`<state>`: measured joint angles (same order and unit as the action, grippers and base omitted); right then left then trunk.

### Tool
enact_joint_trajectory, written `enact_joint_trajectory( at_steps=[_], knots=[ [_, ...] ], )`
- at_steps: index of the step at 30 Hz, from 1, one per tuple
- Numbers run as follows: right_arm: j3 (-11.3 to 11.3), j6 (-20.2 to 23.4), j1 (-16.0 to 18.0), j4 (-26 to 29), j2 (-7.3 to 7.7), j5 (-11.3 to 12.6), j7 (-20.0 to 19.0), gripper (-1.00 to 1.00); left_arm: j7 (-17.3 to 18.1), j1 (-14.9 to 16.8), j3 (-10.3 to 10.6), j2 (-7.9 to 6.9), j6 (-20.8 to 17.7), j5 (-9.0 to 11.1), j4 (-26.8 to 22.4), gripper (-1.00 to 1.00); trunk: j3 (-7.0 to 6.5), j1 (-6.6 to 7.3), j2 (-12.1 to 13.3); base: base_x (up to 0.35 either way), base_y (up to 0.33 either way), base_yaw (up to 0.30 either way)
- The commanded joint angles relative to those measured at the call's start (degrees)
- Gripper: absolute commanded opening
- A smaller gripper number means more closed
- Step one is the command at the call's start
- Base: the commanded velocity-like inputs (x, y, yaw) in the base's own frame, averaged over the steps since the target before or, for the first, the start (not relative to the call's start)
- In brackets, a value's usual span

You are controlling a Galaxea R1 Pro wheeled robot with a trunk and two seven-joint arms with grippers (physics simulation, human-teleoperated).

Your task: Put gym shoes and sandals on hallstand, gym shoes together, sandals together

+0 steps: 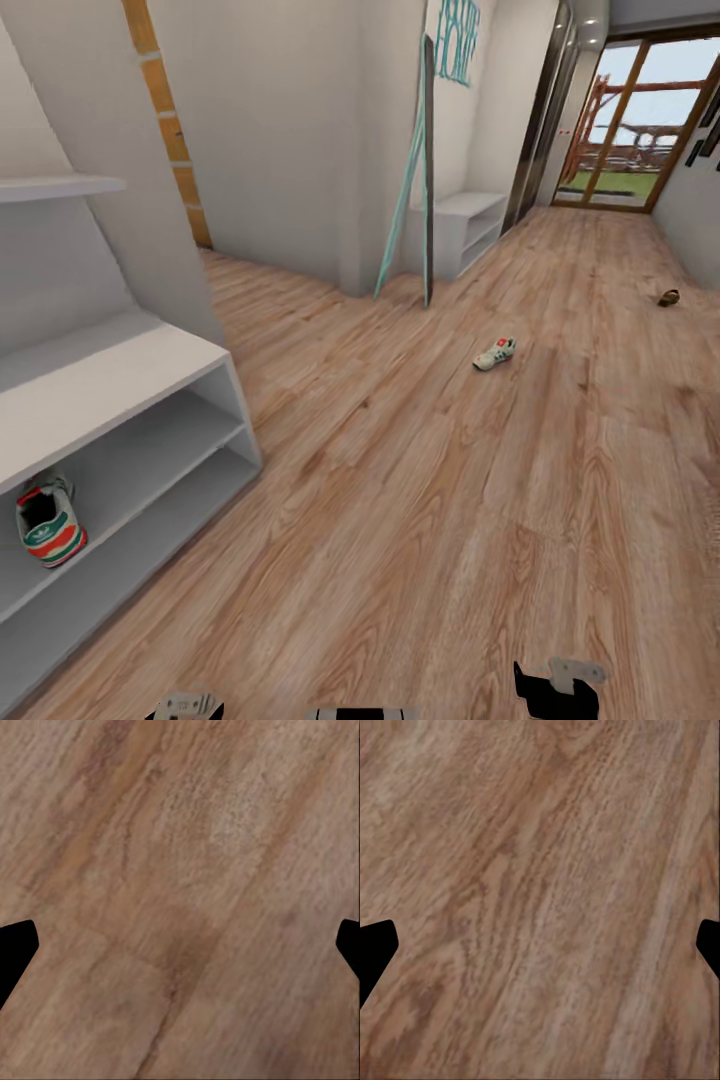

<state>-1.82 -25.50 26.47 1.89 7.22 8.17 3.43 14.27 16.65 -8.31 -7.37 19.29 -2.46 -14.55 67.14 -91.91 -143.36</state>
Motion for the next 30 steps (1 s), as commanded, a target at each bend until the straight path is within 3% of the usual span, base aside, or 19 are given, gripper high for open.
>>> enact_joint_trajectory(
  at_steps=[1,10,30],
  knots=[
    [-0.2,-0.2,0.0,0.0,-0.01,0.4,0.0,1.0,0.4,0.0,-0.5,0.01,0.1,-0.3,0.0,1.0,0.07,-0.02,0.0,0.308,-0.143,-0.3],
    [-0.3,-0.2,0.0,0.0,-0.01,0.4,0.0,1.0,0.4,0.0,-0.5,-0.01,0.1,-0.3,0.0,1.0,0.29,-0.02,0.0,0.318,-0.107,-0.3],
    [-0.3,-0.2,0.1,-0.1,-0.18,0.4,0.1,1.0,0.4,0.0,-0.5,-0.08,0.1,-0.3,0.5,1.0,0.77,-0.02,0.0,0.333,-0.005,-0.3]
  ],
)
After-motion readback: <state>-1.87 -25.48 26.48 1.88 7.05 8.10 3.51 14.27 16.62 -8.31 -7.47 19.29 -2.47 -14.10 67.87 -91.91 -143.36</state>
